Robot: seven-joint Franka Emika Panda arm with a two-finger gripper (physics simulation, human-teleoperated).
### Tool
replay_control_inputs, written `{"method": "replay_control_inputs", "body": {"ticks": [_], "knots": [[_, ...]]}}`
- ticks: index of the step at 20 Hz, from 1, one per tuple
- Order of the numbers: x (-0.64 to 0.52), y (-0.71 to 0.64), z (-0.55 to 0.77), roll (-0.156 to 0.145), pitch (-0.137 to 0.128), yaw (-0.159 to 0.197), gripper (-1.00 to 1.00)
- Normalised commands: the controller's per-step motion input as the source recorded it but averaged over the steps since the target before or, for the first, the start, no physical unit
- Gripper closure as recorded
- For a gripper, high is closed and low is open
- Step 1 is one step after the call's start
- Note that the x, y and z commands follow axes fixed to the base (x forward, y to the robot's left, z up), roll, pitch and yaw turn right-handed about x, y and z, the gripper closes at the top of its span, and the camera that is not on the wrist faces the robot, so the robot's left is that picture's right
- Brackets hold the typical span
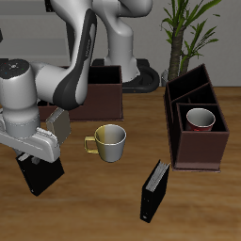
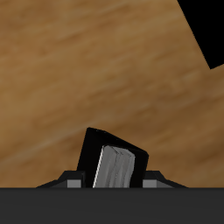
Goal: Place the red mug into the left desk caddy's right compartment and place the right black book into the back desk caddy's left compartment
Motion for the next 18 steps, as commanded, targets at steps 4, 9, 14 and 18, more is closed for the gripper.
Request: {"method": "replay_control_inputs", "body": {"ticks": [4, 9, 14, 18], "knots": [[-0.17, 0.21, 0.46, -0.011, -0.058, 0.026, 1.00], [-0.41, 0.53, 0.73, 0.037, -0.102, 0.053, 1.00], [-0.57, 0.57, 0.68, 0.036, -0.105, 0.071, 1.00], [-0.66, 0.45, 0.59, 0.010, -0.121, 0.077, 1.00]]}}
